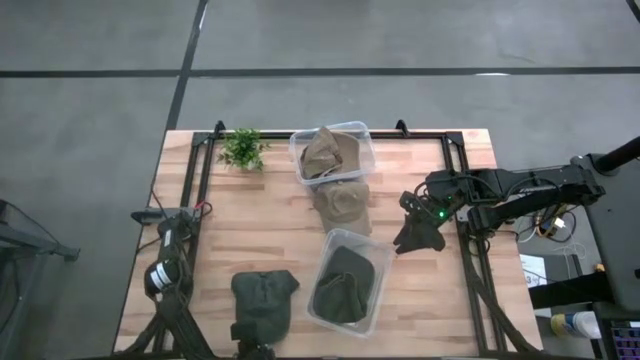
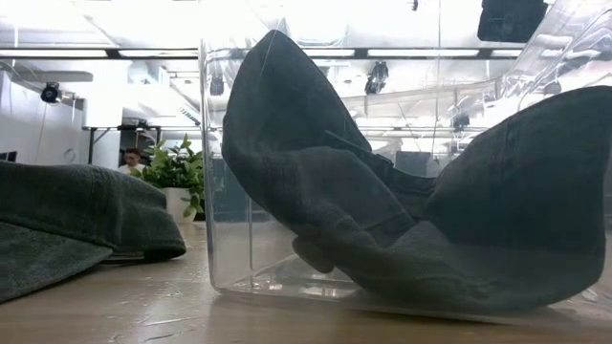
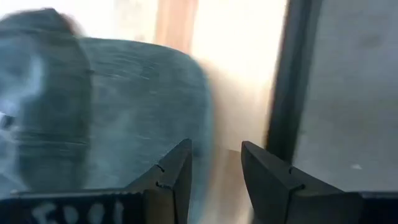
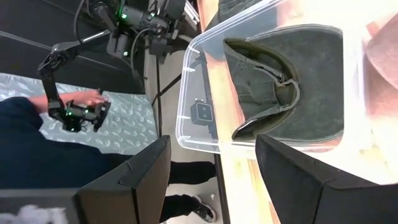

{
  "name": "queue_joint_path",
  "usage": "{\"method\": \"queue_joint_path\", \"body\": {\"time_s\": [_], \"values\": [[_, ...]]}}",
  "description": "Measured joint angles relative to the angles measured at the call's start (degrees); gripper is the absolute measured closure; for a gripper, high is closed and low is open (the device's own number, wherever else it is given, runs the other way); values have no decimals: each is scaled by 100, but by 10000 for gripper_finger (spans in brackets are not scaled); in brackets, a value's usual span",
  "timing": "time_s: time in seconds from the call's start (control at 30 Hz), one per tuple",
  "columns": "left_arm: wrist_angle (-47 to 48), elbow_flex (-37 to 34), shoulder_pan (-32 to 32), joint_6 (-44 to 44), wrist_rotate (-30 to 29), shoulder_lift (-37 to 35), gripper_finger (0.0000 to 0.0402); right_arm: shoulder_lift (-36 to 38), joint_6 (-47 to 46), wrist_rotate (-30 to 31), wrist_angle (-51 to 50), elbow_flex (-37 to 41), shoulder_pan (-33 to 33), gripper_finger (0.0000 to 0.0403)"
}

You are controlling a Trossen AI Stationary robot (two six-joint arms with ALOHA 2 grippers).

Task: Pick & Place hat
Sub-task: Put the gray cap into the bottom transparent container

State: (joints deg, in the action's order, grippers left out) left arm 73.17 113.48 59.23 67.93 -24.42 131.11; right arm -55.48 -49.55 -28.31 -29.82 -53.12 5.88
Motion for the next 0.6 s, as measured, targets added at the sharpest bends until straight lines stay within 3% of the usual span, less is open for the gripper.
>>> {"method": "queue_joint_path", "body": {"time_s": [0.37, 0.6], "values": [[307, -422, -10, -32, -592, 32, 271, 0, -7, -130, 4, 2, 43, 175], [-164, -460, 83, -245, -443, 122, 271, 0, -61, -128, 6, 2, 177, 175]]}}
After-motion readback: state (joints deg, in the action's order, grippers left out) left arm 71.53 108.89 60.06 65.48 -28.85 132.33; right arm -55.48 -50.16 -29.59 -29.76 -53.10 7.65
